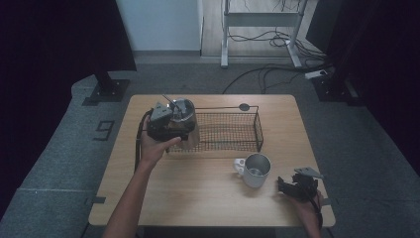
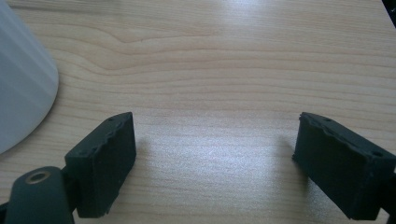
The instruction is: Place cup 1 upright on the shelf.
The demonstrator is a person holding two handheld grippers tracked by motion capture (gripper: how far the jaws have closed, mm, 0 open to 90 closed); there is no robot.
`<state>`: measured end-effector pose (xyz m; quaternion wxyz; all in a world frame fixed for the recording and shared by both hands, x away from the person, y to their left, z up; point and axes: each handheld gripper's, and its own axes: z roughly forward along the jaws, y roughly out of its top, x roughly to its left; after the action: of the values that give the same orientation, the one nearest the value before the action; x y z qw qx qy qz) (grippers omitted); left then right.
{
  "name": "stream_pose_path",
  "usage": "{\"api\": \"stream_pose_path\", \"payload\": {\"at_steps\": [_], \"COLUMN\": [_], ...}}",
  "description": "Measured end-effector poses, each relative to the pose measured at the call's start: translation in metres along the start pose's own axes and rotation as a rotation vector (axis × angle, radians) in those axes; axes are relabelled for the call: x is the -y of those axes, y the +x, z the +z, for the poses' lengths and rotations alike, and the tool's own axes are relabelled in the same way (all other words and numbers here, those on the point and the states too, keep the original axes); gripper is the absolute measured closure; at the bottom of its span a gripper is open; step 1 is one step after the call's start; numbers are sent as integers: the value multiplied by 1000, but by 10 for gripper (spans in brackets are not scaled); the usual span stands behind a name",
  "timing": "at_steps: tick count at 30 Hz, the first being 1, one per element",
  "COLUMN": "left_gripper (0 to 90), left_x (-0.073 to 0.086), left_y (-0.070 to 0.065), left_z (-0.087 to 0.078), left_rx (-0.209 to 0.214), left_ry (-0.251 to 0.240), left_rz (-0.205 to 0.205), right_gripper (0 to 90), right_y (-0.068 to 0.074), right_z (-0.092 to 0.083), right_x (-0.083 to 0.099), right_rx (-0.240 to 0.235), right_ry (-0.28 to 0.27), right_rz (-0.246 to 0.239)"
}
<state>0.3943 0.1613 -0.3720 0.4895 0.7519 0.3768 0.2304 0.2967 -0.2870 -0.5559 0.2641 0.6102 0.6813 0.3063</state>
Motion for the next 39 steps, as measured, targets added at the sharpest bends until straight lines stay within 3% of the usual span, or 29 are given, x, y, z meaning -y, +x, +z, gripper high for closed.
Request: {"api": "stream_pose_path", "payload": {"at_steps": [14,39], "left_gripper": [43,43], "left_x": [-1,-12], "left_y": [8,14], "left_z": [6,23], "left_rx": [-14,-22], "left_ry": [10,16], "left_rz": [-10,8], "right_gripper": [124,124], "right_y": [0,0], "right_z": [0,0], "right_x": [0,0], "right_rx": [0,1], "right_ry": [0,0], "right_rz": [-1,1]}}
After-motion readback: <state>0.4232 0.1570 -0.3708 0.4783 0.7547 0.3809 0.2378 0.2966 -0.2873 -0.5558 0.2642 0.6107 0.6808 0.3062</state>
